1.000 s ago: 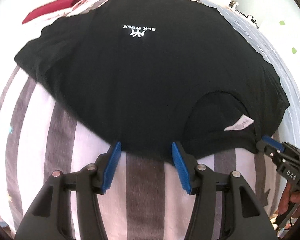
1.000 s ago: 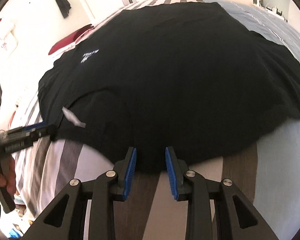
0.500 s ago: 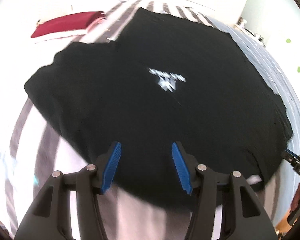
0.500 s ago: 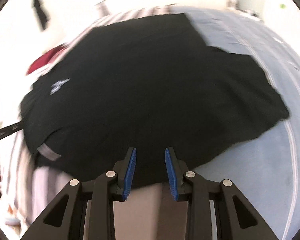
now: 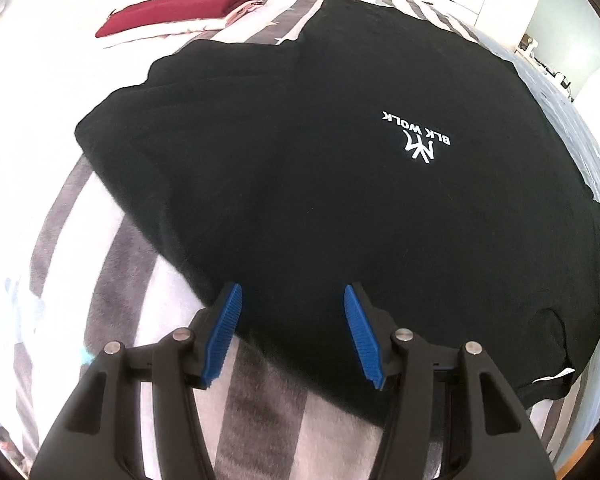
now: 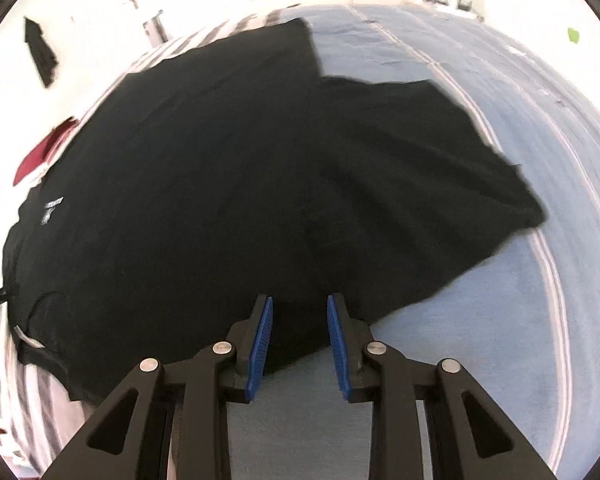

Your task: Fold clothes

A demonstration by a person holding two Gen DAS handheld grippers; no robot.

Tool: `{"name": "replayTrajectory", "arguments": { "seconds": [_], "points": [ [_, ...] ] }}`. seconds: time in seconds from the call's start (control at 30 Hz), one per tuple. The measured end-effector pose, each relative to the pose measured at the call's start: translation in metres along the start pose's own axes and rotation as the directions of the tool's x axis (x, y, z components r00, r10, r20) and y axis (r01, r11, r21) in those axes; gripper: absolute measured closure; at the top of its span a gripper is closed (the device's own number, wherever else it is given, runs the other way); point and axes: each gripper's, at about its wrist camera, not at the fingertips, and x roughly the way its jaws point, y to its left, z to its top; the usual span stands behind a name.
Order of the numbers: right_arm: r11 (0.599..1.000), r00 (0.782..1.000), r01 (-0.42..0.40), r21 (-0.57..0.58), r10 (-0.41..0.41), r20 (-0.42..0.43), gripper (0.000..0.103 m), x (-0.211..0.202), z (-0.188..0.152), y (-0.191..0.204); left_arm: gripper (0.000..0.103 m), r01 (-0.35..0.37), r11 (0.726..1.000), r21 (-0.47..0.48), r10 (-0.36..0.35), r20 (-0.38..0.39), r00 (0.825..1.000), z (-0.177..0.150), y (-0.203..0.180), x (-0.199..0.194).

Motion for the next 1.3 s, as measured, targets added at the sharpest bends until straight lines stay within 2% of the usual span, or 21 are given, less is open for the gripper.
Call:
{"name": "replayTrajectory", "arguments": {
  "seconds": [0.27,0.33,0.4,0.57,0.7,0.9,1.0,1.07,1.13,1.2,1.3],
  "points": [
    [0.974,0.995,0.099,0.202,-0.098,-0.019,0.074,0.0,0.011,-0.091,0.052,-0.046,0.999,-0.002,0.046,-0.018,0.999,-0.006,0.002,-0.011],
    [0.962,0.997,0.077,0.262,-0.074,-0.019,0.073,0.003,0.017,-0.109,0.052,-0.053,0.998,-0.016,0.052,-0.019,0.998,-0.005,0.003,-0.014],
    [0.946,0.999,0.054,0.32,-0.051,-0.018,0.064,0.005,0.024,-0.127,0.052,-0.061,0.998,-0.028,0.06,-0.018,0.998,-0.005,0.003,-0.017],
    [0.913,0.998,0.06,0.403,-0.065,-0.002,0.063,0.012,0.037,-0.159,0.052,-0.07,0.997,-0.013,0.07,-0.01,0.998,0.001,-0.006,-0.025],
    [0.903,0.998,0.048,0.426,-0.062,0.019,0.063,0.017,0.045,-0.172,0.052,-0.069,0.997,0.021,0.069,-0.007,0.998,0.011,-0.016,-0.025],
    [0.852,0.999,-0.039,0.522,0.015,0.049,0.063,0.016,0.049,-0.191,0.052,-0.051,0.998,0.029,0.052,-0.01,0.999,0.021,-0.028,-0.019],
    [0.849,0.999,-0.046,0.526,0.025,0.046,0.063,0.014,0.049,-0.194,0.052,-0.047,0.998,0.041,0.048,-0.016,0.999,0.021,-0.028,-0.018],
    [0.851,0.999,-0.035,0.525,0.019,0.036,0.067,0.015,0.048,-0.195,0.052,-0.043,0.998,0.047,0.044,-0.015,0.999,0.023,-0.029,-0.018],
    [0.857,1.0,0.0,0.515,-0.011,0.019,0.076,0.016,0.049,-0.194,0.052,-0.038,0.998,0.047,0.039,-0.011,0.999,0.023,-0.027,-0.019],
    [0.866,0.998,0.048,0.497,-0.059,0.006,0.097,0.015,0.052,-0.191,0.052,-0.033,0.999,0.042,0.033,-0.007,0.999,0.022,-0.021,-0.018],
    [0.877,0.99,0.123,0.465,-0.139,0.0,0.1,0.003,0.058,-0.181,0.052,-0.026,0.999,0.021,0.026,-0.003,1.0,0.019,-0.006,-0.013]
  ]
}}
